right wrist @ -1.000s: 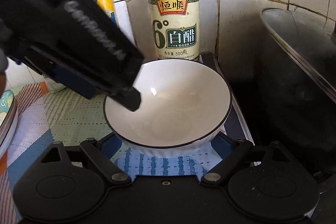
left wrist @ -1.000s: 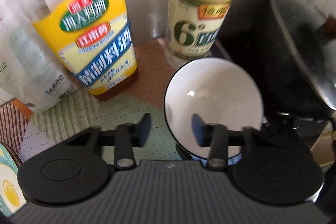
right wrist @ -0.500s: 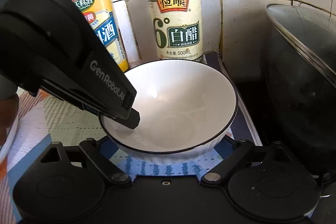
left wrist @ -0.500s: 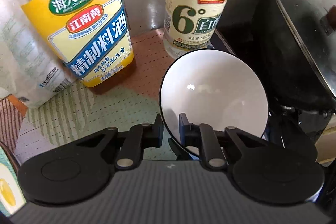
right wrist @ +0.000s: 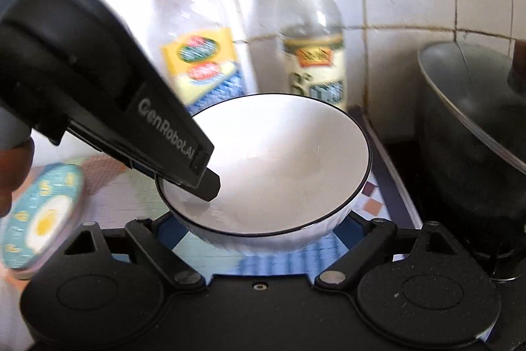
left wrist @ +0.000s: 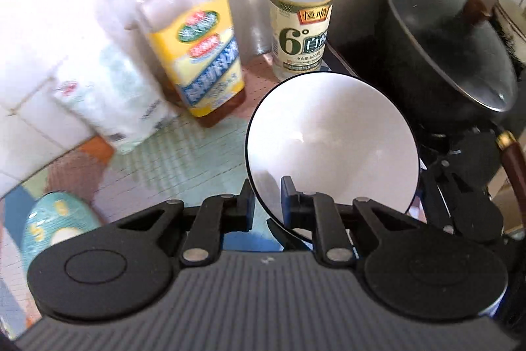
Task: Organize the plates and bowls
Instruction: 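Carry the third bowl with the left gripper over the nested bowls, then lower the third bowl into the nested bowls and open the left gripper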
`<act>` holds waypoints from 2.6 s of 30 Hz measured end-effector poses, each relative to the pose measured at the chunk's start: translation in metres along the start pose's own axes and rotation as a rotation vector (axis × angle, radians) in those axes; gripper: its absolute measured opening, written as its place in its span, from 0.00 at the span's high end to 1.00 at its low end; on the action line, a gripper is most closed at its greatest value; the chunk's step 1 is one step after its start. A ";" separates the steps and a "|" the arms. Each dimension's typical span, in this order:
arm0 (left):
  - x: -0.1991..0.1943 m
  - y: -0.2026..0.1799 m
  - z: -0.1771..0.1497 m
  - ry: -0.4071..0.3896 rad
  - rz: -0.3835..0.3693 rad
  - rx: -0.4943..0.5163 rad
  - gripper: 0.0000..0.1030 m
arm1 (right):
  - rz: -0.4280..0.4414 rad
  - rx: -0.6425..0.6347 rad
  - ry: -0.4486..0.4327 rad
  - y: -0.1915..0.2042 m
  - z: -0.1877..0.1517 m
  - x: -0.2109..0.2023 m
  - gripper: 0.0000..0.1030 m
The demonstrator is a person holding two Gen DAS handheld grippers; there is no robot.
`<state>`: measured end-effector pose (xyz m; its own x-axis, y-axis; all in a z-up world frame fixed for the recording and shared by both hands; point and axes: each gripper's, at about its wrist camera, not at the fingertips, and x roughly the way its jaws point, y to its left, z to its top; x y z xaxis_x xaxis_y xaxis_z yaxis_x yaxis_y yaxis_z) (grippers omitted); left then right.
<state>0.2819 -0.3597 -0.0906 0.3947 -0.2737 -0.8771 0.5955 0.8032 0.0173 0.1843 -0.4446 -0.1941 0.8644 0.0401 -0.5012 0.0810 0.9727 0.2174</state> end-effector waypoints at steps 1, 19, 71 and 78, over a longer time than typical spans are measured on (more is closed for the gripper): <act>-0.006 0.004 -0.005 -0.001 0.000 -0.003 0.86 | 0.017 -0.006 -0.003 0.005 0.001 -0.006 0.09; -0.115 0.097 -0.102 -0.035 -0.037 -0.066 0.85 | 0.104 -0.154 -0.089 0.140 -0.018 -0.087 0.09; -0.067 0.181 -0.233 0.145 -0.034 -0.101 0.81 | -0.130 -0.226 0.118 0.297 -0.125 -0.079 0.07; -0.066 0.171 -0.237 0.124 0.040 -0.069 0.82 | -0.156 -0.304 0.129 0.299 -0.133 -0.082 0.06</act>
<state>0.1916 -0.0792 -0.1432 0.3247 -0.1766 -0.9292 0.5295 0.8480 0.0239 0.0718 -0.1270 -0.1995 0.7820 -0.1040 -0.6145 0.0385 0.9921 -0.1190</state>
